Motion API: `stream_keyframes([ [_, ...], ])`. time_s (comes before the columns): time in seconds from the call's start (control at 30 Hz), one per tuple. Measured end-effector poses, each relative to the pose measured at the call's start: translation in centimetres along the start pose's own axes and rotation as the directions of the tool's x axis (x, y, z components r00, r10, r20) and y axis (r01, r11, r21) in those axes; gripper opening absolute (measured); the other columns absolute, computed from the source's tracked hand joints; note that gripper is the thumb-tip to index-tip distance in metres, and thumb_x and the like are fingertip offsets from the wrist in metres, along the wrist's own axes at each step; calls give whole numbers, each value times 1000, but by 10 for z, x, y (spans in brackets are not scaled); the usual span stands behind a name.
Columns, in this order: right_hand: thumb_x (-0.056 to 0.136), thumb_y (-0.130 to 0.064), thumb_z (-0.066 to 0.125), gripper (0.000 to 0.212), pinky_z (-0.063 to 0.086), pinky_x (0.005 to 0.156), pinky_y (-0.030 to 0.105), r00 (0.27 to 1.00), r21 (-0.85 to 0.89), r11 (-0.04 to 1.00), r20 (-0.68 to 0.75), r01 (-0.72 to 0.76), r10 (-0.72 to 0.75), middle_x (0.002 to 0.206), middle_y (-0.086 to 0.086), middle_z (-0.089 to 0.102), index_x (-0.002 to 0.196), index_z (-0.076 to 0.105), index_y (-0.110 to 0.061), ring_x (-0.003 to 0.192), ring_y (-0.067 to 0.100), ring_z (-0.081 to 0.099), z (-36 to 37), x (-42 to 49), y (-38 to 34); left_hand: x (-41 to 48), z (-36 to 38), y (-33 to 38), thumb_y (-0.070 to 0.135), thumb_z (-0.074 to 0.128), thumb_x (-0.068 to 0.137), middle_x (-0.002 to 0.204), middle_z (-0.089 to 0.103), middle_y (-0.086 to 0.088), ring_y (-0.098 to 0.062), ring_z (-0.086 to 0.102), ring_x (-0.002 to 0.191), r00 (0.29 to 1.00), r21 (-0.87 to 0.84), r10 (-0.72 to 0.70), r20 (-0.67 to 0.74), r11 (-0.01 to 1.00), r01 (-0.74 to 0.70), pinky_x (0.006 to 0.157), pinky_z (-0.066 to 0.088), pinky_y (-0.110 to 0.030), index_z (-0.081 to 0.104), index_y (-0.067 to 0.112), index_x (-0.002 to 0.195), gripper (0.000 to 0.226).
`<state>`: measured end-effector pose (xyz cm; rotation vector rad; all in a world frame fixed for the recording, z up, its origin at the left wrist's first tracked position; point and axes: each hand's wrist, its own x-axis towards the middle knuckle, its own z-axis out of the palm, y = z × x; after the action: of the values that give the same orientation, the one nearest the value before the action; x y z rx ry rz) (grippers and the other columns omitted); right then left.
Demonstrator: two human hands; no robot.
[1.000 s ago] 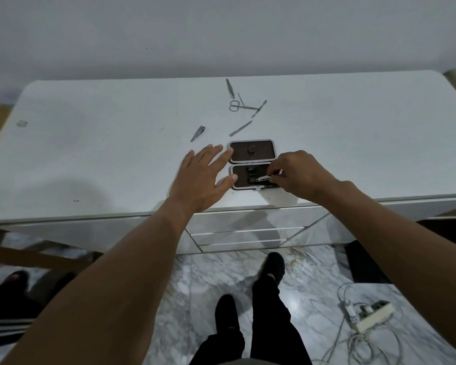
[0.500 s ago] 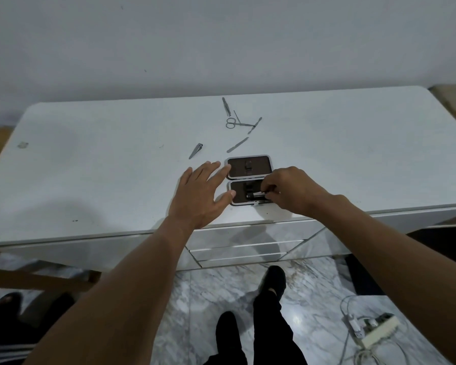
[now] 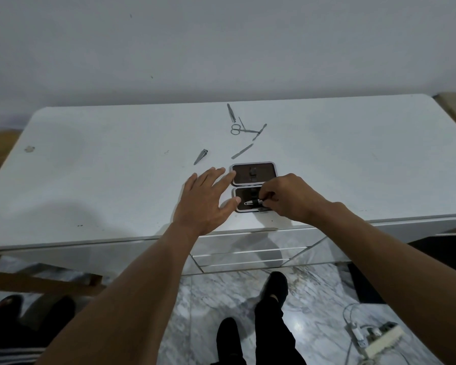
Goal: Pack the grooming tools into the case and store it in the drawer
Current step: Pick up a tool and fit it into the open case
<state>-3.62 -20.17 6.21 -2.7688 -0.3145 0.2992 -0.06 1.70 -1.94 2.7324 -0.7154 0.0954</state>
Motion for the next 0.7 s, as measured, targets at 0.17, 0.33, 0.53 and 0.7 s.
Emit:
stream_keyframes([
  [0.17, 86, -14, 63, 16, 47, 76, 29, 1000, -3, 1000, 7, 6, -6, 100, 7, 74, 99, 73, -15, 91, 28, 65, 0, 1, -1, 0, 0, 0, 65, 28, 92, 156, 36, 6, -16, 24, 147, 1000, -10, -3, 4, 1000, 3, 120, 19, -47, 30, 36, 151, 66],
  [0.33, 86, -12, 63, 18, 49, 78, 31, 1000, -2, 1000, 1, 17, -17, 102, 8, 74, 100, 74, -14, 92, 29, 64, 0, 1, -2, 0, -2, 1, 65, 27, 91, 156, 36, 6, -16, 24, 147, 1000, -13, -4, 6, 1000, 5, 120, 19, -47, 30, 36, 151, 66],
  [0.53, 83, -14, 62, 17, 52, 74, 31, 1000, 0, 1000, 5, 23, -23, 92, 5, 75, 95, 74, -15, 84, 27, 66, -4, 2, -1, 0, -4, 2, 65, 26, 91, 157, 34, 6, -16, 22, 148, 1000, -25, -13, 18, 1000, 13, 120, 17, -47, 29, 36, 151, 67],
  [0.7, 84, -17, 58, 16, 44, 65, 25, 996, -30, 999, -85, 13, -15, 84, 4, 73, 90, 73, -16, 72, 23, 61, -18, 20, -3, 0, -6, 3, 64, 27, 91, 157, 34, 5, -16, 22, 148, 999, -41, -16, 28, 999, 17, 121, 16, -47, 30, 35, 151, 67],
])
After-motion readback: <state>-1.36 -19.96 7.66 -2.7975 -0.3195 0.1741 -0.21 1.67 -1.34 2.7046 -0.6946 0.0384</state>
